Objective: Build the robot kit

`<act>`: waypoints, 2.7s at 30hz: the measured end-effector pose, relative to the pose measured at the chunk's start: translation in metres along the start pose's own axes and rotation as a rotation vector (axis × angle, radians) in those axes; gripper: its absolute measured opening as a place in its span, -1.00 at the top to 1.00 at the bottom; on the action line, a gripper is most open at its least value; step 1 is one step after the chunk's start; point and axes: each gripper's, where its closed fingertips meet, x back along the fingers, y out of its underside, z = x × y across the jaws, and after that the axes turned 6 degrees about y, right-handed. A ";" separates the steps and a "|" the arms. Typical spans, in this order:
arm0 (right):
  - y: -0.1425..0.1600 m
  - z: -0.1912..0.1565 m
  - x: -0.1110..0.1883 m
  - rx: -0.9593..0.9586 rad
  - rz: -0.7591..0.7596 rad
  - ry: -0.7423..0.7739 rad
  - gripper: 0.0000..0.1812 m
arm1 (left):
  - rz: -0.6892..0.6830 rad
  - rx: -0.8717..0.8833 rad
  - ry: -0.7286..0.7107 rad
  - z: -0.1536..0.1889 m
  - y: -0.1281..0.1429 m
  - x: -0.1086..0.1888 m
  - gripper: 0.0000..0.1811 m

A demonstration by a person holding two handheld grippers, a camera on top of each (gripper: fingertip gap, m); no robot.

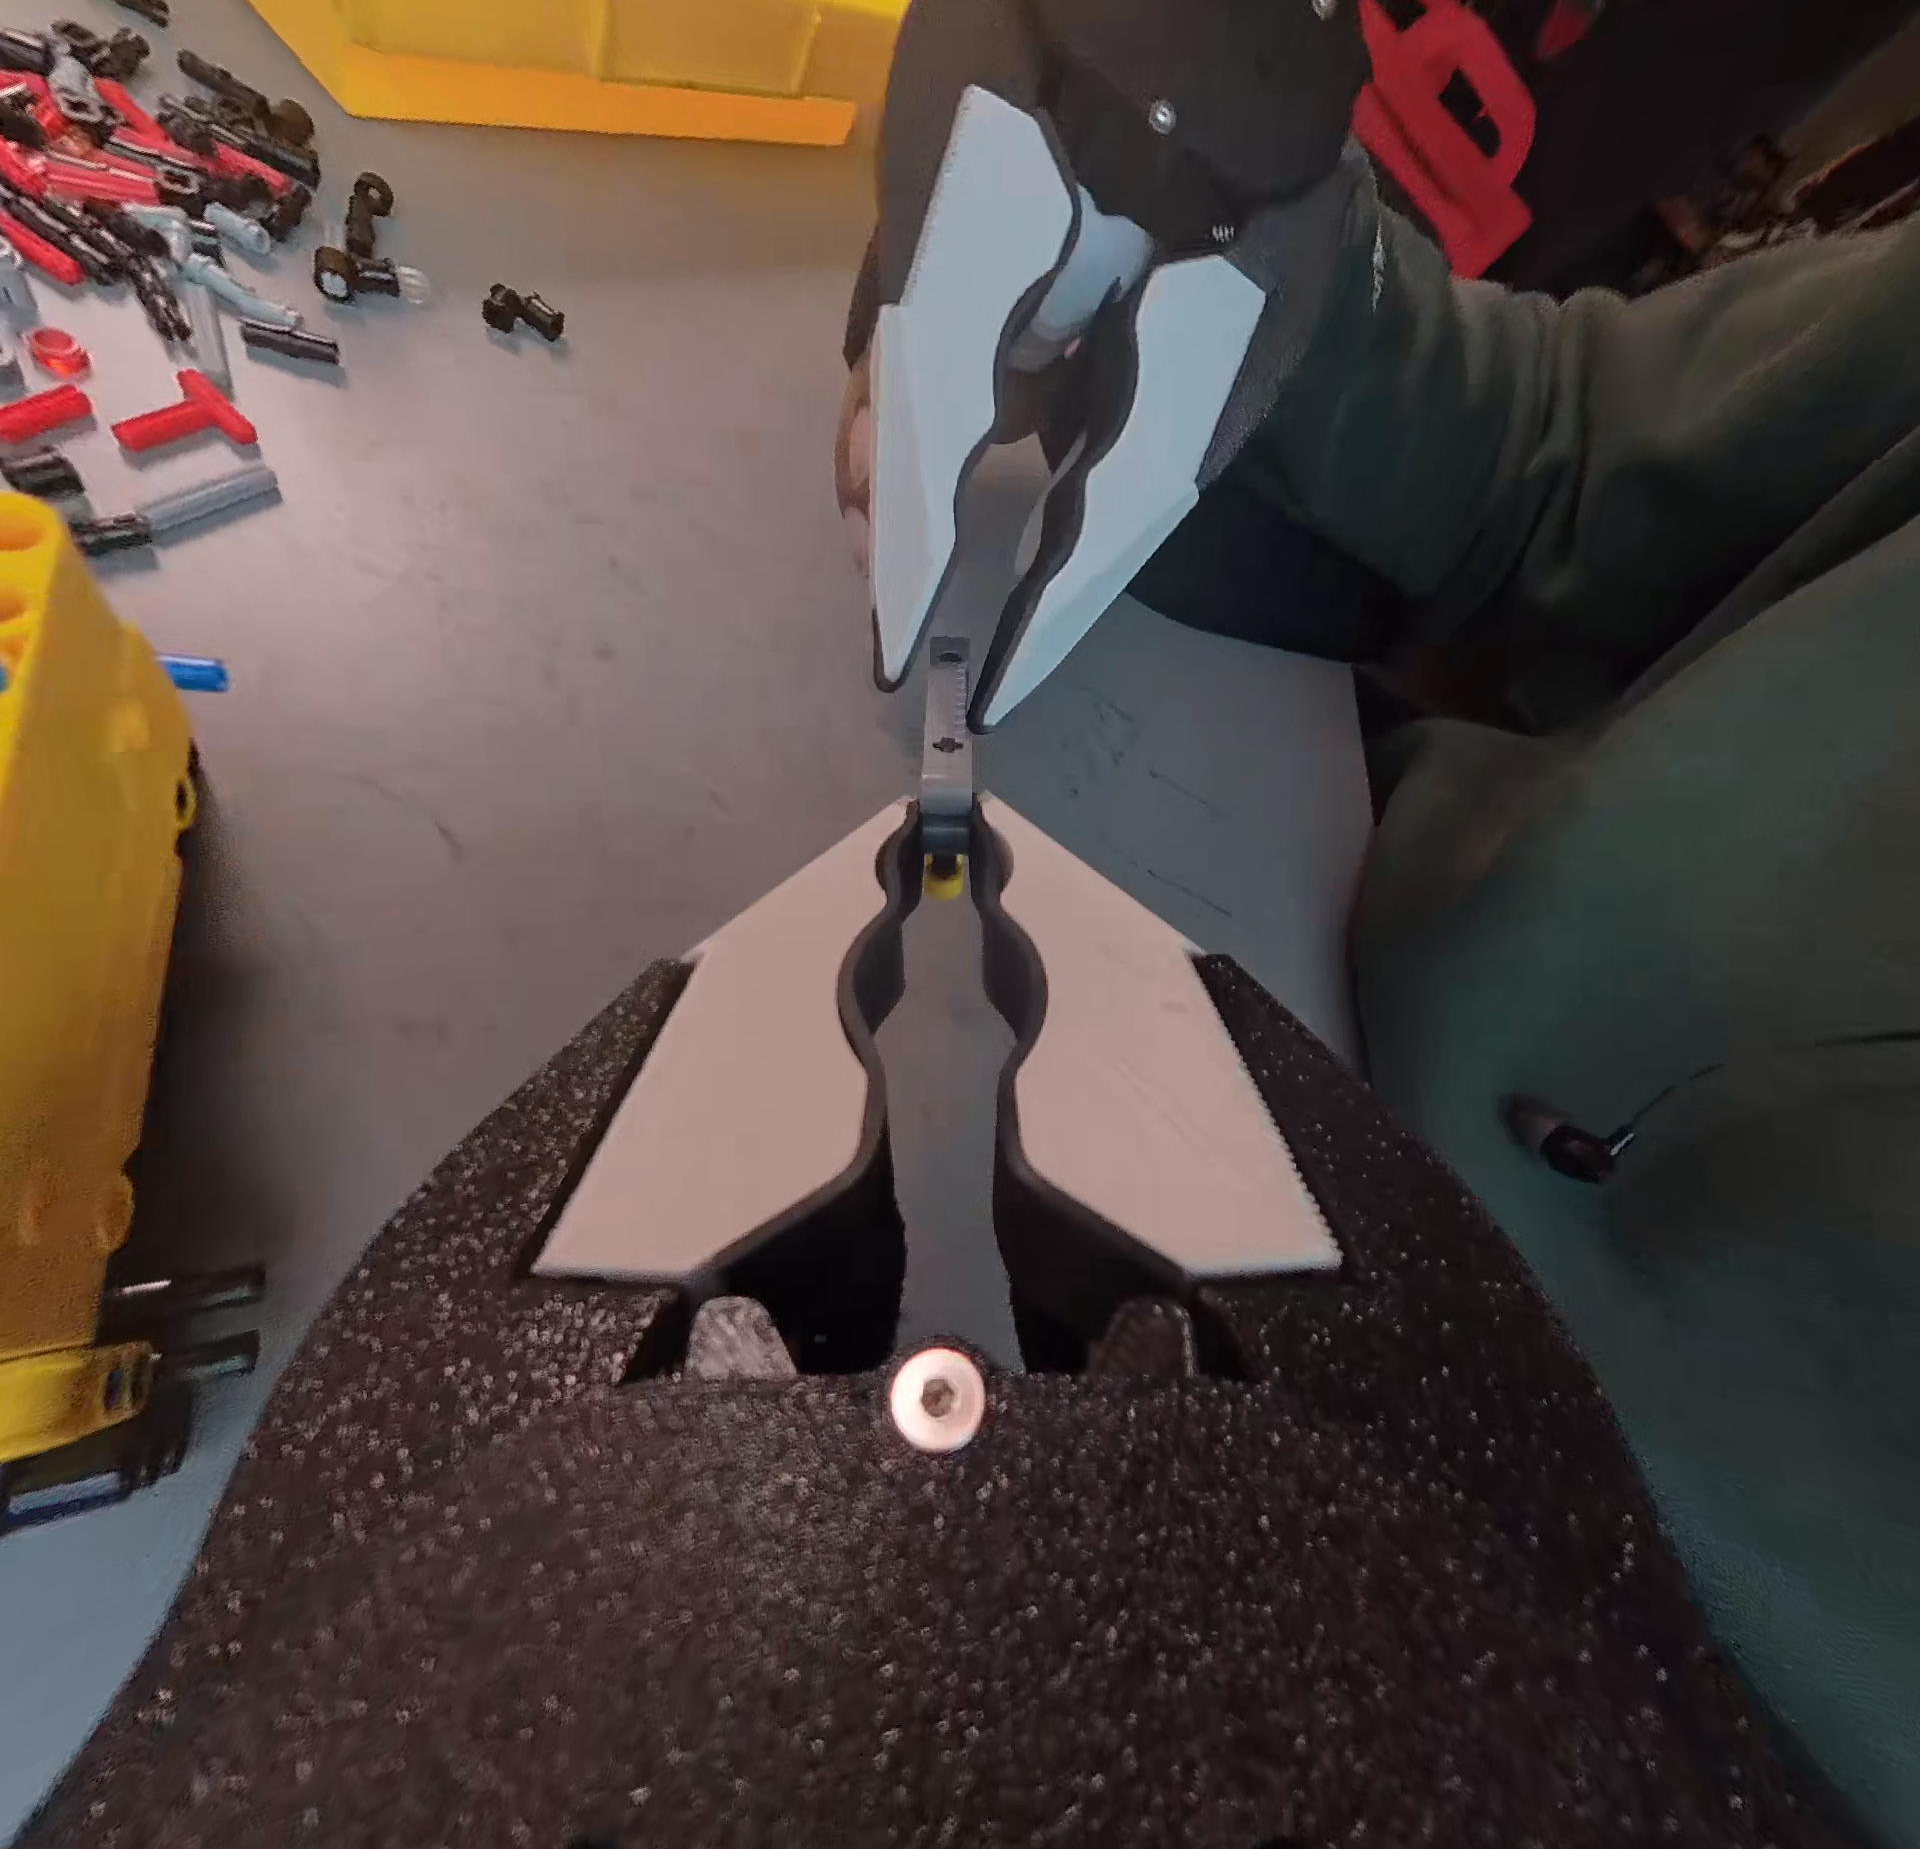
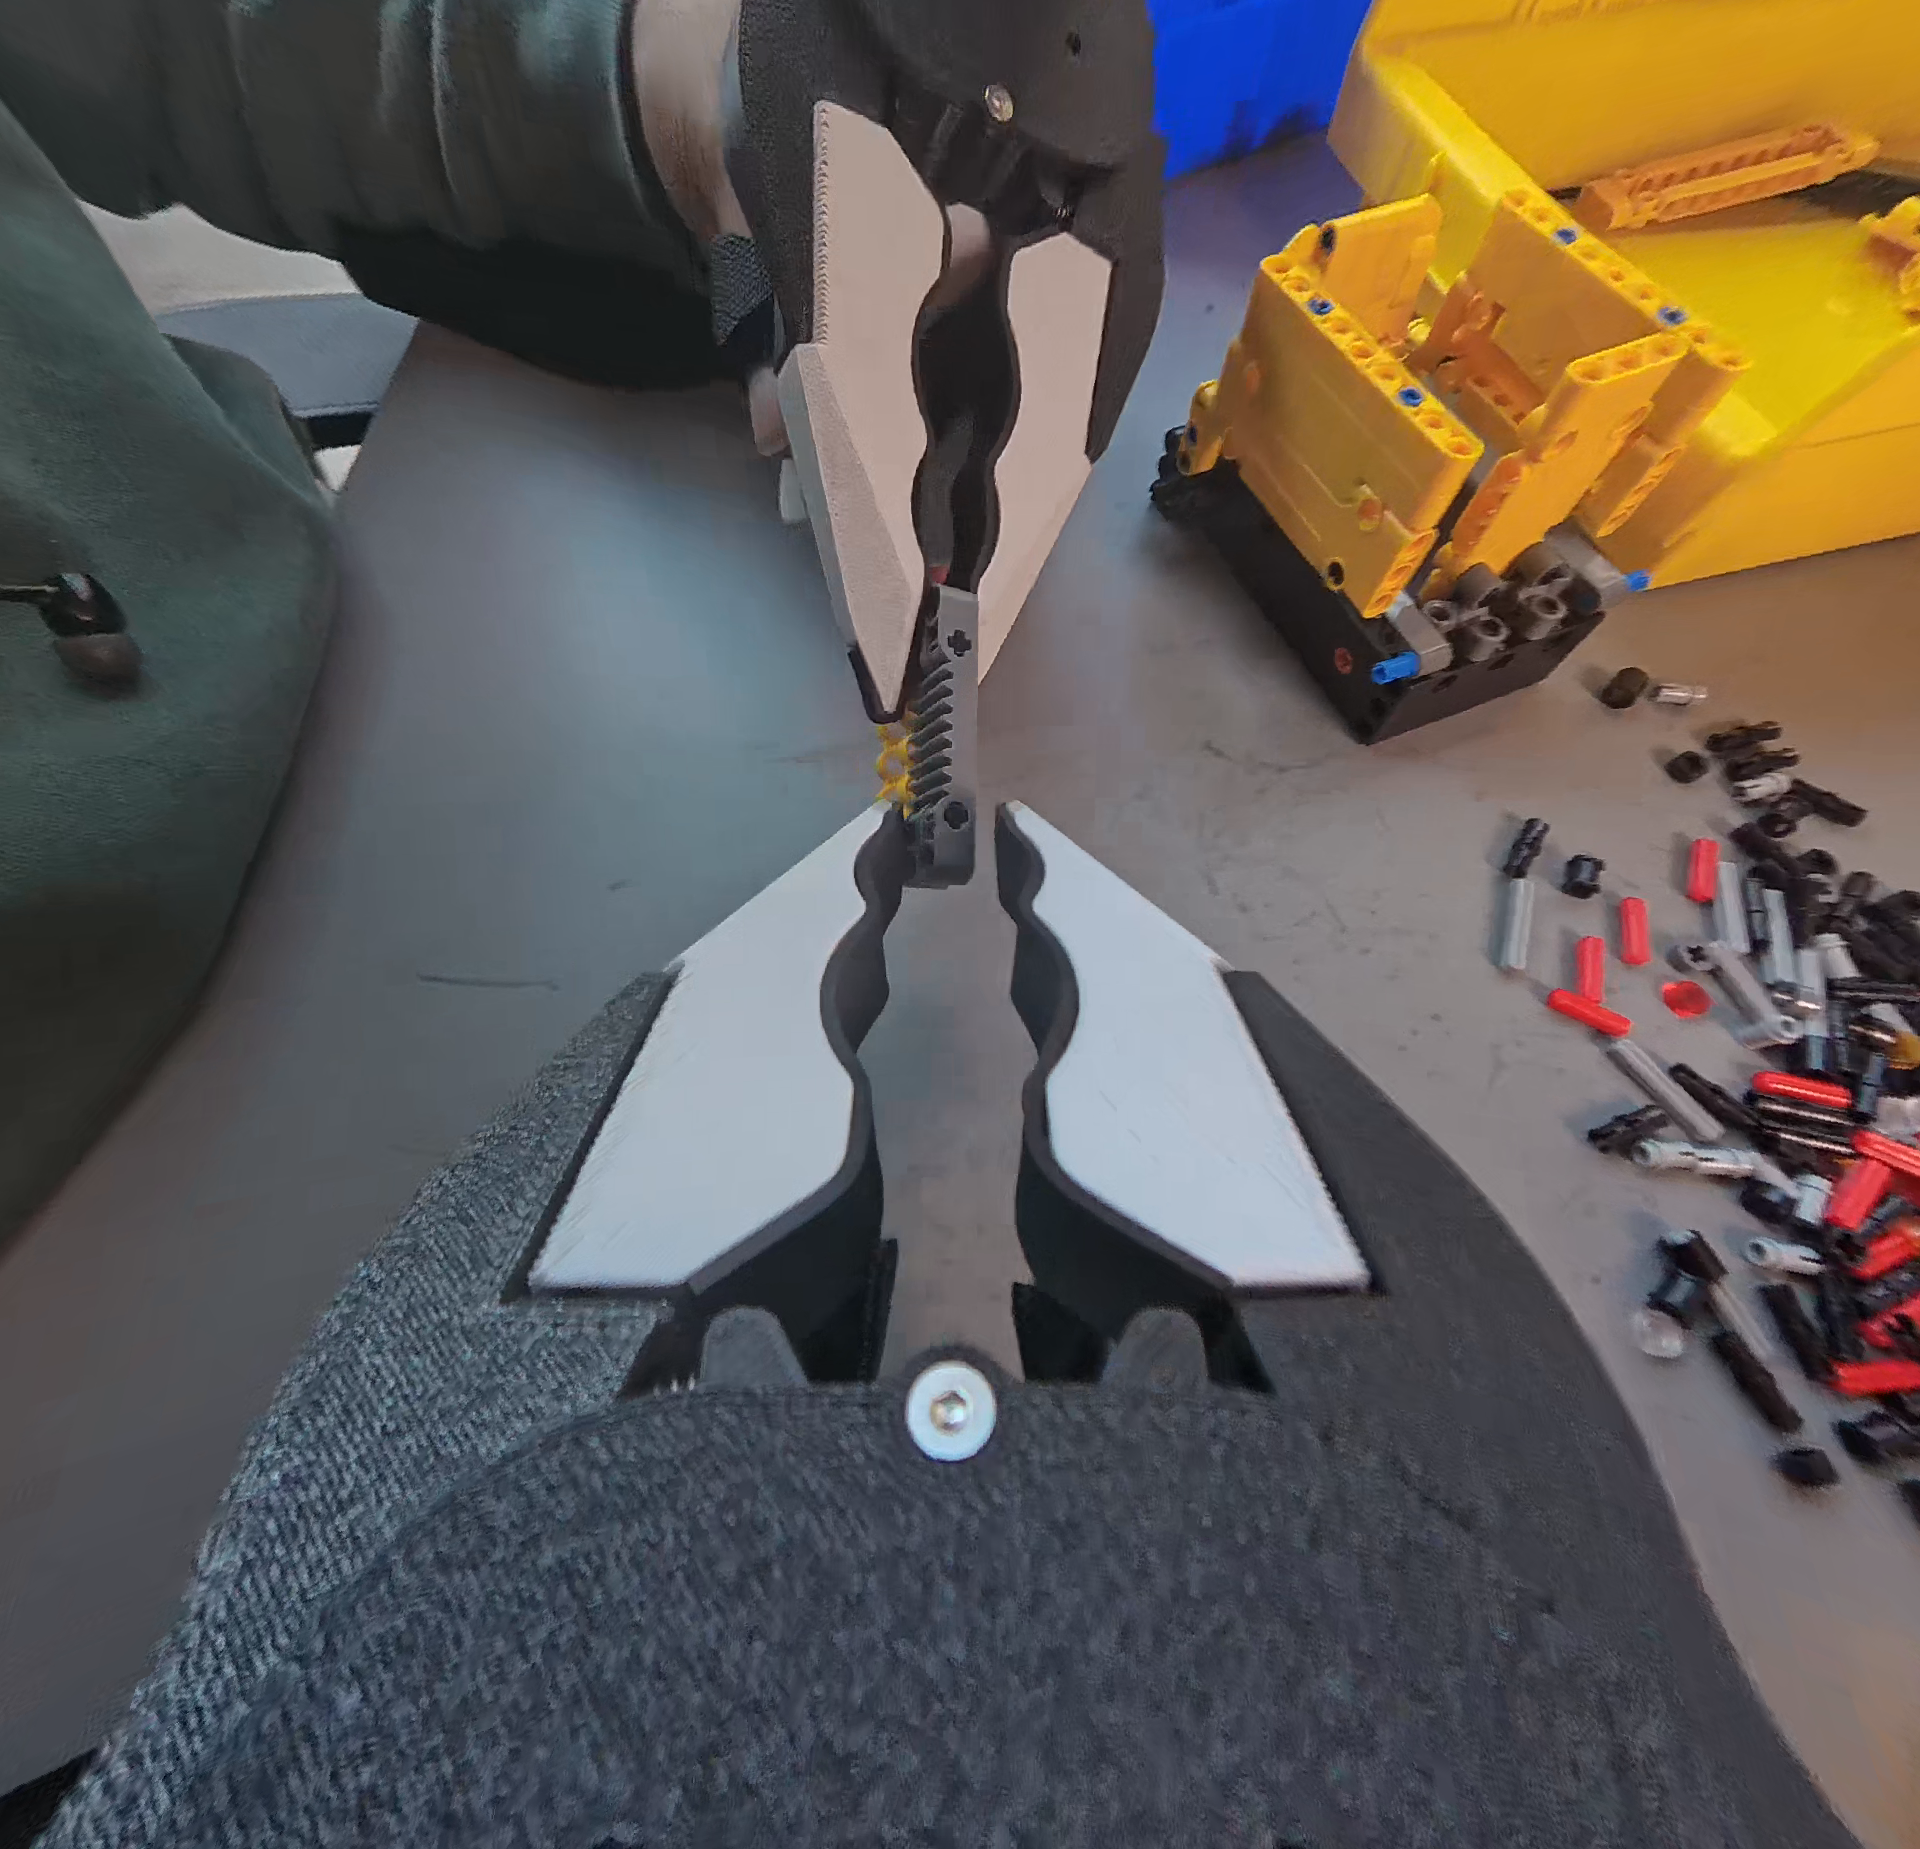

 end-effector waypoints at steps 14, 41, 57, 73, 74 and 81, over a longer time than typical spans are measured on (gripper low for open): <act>-0.007 0.023 -0.015 0.502 -0.217 0.453 0.58 | 0.136 0.312 0.118 -0.017 -0.021 0.004 0.93; -0.018 0.030 -0.021 0.433 -0.164 0.496 0.67 | 0.269 0.269 0.046 -0.023 -0.032 0.024 0.92; -0.018 0.020 -0.021 0.438 -0.128 0.427 0.72 | 0.227 0.244 0.076 -0.014 -0.024 0.018 0.92; -0.018 0.024 -0.018 0.475 -0.151 0.475 0.66 | 0.278 0.266 0.079 -0.015 -0.028 0.023 0.93; -0.017 0.024 -0.017 0.492 -0.167 0.478 0.66 | 0.272 0.261 0.074 -0.014 -0.027 0.021 0.93; -0.020 0.022 -0.021 0.623 -0.187 0.525 0.67 | 0.220 0.179 0.014 -0.014 -0.025 0.008 0.93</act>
